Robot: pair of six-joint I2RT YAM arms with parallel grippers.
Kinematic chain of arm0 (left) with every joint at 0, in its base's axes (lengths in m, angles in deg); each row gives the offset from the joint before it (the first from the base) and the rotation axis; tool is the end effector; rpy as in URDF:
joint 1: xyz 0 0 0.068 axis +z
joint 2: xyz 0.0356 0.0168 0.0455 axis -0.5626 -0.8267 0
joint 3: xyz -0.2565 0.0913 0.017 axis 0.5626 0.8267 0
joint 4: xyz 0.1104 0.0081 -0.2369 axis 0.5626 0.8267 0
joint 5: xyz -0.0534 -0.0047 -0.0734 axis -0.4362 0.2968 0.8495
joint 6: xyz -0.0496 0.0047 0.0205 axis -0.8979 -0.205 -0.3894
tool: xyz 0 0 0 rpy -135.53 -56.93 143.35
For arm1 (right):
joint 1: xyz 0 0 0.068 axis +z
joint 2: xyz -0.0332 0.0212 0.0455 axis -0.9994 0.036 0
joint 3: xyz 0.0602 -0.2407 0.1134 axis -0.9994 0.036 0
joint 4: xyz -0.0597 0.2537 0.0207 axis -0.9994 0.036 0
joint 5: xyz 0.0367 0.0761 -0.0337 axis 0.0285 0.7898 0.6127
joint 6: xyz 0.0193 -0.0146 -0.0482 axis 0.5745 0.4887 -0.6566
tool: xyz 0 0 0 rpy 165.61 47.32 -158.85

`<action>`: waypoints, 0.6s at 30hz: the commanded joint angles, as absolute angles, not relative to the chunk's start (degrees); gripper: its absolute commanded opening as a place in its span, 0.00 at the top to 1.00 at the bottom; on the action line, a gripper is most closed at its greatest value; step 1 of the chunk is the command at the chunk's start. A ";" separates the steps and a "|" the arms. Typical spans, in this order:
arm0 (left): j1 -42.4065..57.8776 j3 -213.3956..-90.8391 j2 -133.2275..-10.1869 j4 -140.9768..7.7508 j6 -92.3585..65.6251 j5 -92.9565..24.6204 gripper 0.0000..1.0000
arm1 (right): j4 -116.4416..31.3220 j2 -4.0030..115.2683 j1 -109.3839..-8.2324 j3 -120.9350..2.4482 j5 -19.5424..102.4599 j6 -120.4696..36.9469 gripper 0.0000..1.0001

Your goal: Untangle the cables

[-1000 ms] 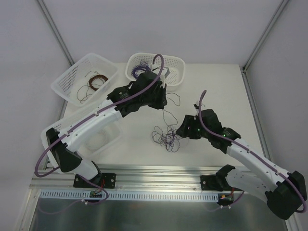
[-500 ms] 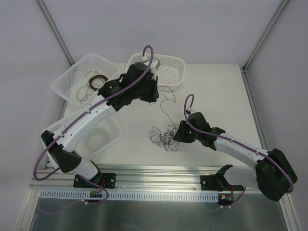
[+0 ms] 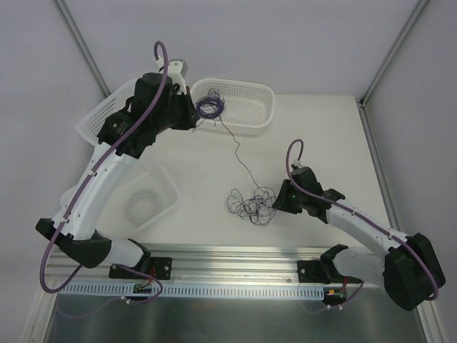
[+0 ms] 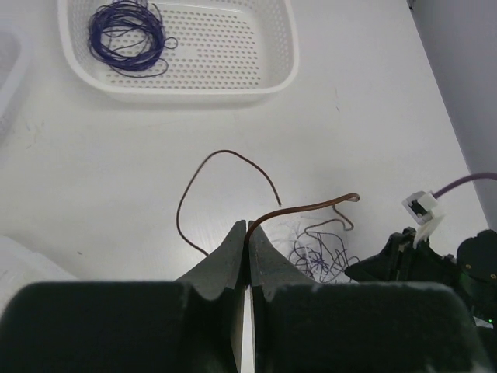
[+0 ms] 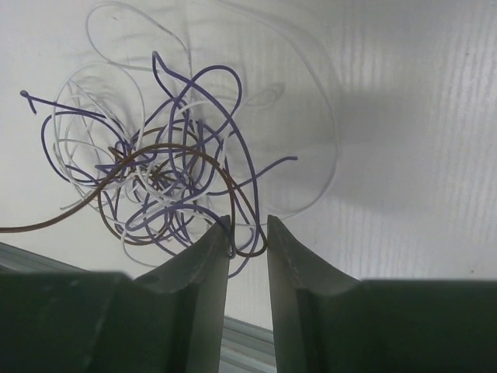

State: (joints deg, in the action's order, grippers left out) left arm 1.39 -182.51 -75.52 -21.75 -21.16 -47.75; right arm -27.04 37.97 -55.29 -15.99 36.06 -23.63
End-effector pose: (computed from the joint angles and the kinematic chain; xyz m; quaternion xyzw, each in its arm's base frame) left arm 0.2328 -0.1464 0.4886 0.0690 0.8129 -0.2200 0.5349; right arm 0.1822 0.1183 0.1943 -0.0696 0.9282 0.1919 0.3112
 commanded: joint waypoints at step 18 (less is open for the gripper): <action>17.71 -194.37 -76.19 -19.95 -21.91 -40.68 1.00 | -14.51 26.24 -59.72 -17.80 30.83 -28.36 0.62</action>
